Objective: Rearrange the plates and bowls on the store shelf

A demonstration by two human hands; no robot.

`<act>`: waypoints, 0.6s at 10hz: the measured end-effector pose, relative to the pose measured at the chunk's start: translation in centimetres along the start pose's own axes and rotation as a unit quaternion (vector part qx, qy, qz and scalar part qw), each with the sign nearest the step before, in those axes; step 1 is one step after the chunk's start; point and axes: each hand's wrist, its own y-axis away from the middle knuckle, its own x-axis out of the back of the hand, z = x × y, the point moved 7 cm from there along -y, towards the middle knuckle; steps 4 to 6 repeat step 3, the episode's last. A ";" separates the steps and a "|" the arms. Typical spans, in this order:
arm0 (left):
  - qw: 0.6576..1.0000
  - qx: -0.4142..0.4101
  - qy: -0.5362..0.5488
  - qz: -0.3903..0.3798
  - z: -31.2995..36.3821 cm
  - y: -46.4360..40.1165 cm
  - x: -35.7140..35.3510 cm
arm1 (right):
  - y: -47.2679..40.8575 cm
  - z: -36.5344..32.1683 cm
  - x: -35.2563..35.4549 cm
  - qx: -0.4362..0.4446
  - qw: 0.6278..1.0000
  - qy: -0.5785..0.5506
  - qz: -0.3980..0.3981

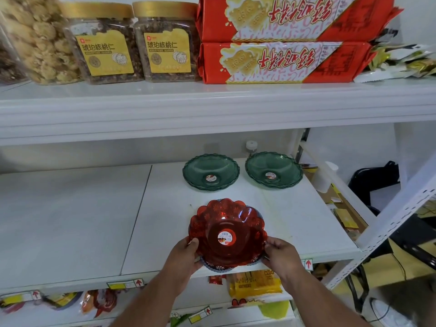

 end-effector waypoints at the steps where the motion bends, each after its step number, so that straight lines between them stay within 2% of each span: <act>1: 1.000 0.008 0.010 0.001 0.1 0.3 -0.1 | 0.1 0.3 0.2 0.001 1.000 0.015 -0.009; 6: 1.000 0.005 -0.024 -0.002 0.2 0.4 0.5 | 0.2 0.9 0.7 0.005 0.999 0.038 -0.004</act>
